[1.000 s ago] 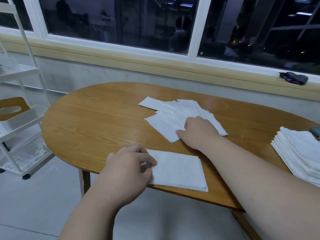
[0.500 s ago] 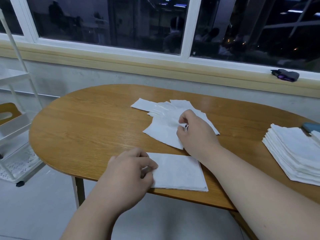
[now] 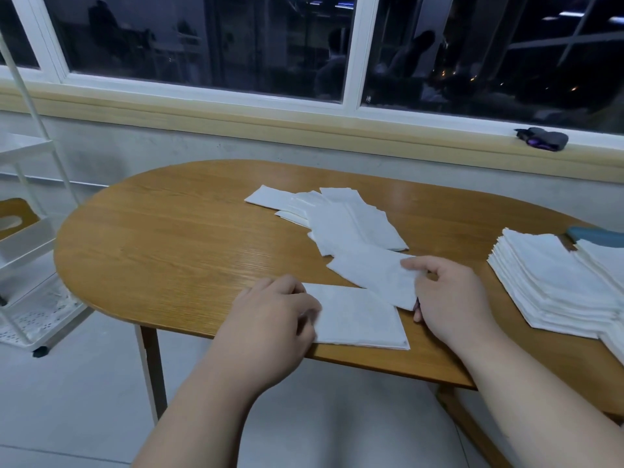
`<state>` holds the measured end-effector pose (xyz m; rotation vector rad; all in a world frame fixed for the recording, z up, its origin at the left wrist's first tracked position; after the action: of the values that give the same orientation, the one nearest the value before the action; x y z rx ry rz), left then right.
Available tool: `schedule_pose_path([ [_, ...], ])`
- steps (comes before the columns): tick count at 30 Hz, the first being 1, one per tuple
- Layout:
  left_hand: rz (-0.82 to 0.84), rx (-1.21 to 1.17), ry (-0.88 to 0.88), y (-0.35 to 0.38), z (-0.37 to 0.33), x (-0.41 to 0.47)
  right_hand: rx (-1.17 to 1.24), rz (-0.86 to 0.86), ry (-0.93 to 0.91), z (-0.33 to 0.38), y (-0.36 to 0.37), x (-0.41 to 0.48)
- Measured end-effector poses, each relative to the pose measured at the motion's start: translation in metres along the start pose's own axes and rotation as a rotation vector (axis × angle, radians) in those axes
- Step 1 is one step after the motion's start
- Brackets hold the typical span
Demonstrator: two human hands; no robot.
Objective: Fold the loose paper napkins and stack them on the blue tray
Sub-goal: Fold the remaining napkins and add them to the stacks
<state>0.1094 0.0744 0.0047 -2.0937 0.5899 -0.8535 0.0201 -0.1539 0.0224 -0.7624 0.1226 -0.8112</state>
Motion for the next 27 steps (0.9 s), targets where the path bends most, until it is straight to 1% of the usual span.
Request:
schedule_pose_path([
  [2, -0.017, 0.010, 0.011, 0.003, -0.002, 0.000, -0.003, -0.009, 0.020, -0.006, -0.001, -0.001],
  [7, -0.062, 0.061, 0.019, 0.008, 0.001, -0.002, -0.035, 0.005, -0.017, -0.006, 0.004, 0.000],
  [11, -0.031, 0.131, 0.043, 0.010, 0.000, -0.003, -0.009, 0.013, -0.035, -0.006, 0.003, -0.001],
  [13, -0.020, 0.161, 0.069, 0.010, -0.003, -0.005, 0.081, 0.018, -0.042, -0.004, 0.000, -0.003],
  [15, -0.013, 0.192, 0.086, 0.011, -0.004, -0.006, 0.233, 0.043, -0.027, -0.003, -0.003, -0.004],
  [18, -0.019, 0.211, 0.103, 0.011, -0.006, -0.006, 0.480, 0.149, -0.009, -0.001, 0.000, -0.004],
  [20, -0.031, 0.205, 0.111, 0.009, -0.007, -0.007, 0.575, 0.246, -0.008, -0.001, 0.009, -0.006],
  [23, -0.028, 0.159, 0.079, 0.005, -0.007, -0.006, 0.571, 0.336, -0.039, -0.002, 0.017, -0.009],
  [25, -0.003, 0.121, 0.016, 0.006, -0.003, -0.005, 0.567, 0.363, -0.064, -0.002, 0.018, -0.010],
  [27, -0.017, 0.031, -0.037, 0.003, -0.001, -0.006, 0.554, 0.372, -0.081, -0.002, 0.018, -0.010],
])
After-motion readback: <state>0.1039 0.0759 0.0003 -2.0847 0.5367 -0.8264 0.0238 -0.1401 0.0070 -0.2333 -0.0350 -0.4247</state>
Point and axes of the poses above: each hand's wrist, its own x-axis towards the middle knuckle, its own y-axis out of the palm, z = x × y, the point moved 7 cm from there along x, towards the middle knuckle, and after that the axes turned 7 degrees about -x, right-handed, at the moved point
